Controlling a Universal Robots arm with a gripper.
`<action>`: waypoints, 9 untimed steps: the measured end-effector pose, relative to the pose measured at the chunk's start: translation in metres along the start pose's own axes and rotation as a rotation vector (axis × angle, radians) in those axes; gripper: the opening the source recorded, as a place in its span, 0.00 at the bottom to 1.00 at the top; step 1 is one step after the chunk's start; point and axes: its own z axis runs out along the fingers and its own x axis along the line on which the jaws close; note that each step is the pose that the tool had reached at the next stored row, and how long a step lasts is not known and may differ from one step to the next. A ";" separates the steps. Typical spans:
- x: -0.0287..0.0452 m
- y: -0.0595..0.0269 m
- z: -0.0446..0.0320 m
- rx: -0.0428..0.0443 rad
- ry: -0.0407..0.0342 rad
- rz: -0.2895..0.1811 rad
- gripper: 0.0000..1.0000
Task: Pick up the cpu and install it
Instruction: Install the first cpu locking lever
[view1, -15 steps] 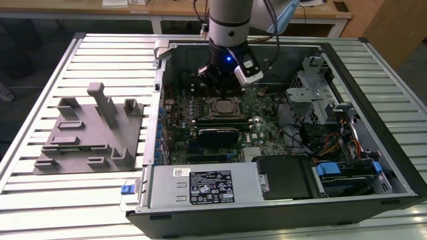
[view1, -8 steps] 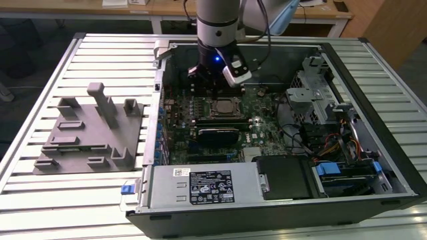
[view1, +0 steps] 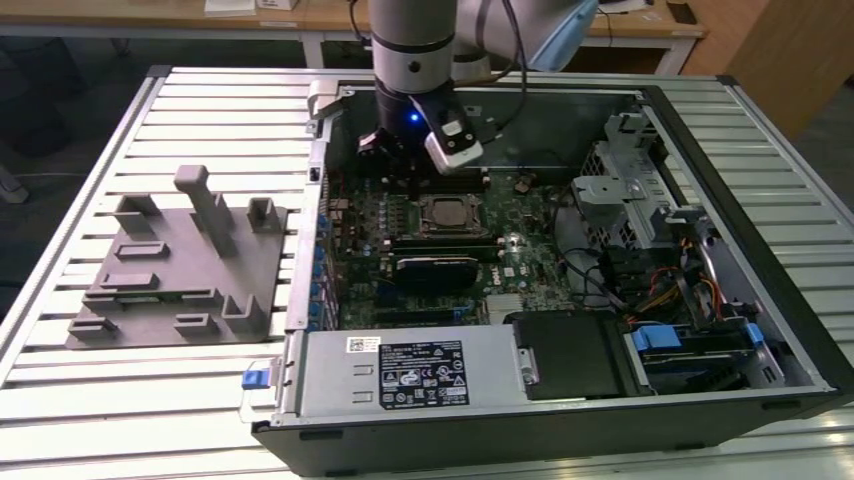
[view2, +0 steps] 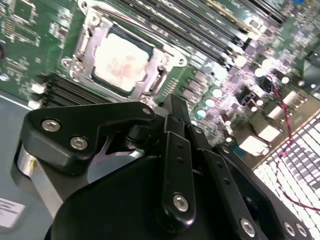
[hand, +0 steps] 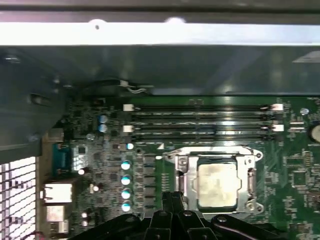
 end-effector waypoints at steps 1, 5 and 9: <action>0.0023 -0.0001 0.0000 -0.0002 -0.0001 0.000 0.11; 0.0108 -0.0003 -0.0004 -0.0050 0.0003 0.001 0.11; 0.0143 -0.0004 -0.0005 -0.0518 0.0014 0.002 0.11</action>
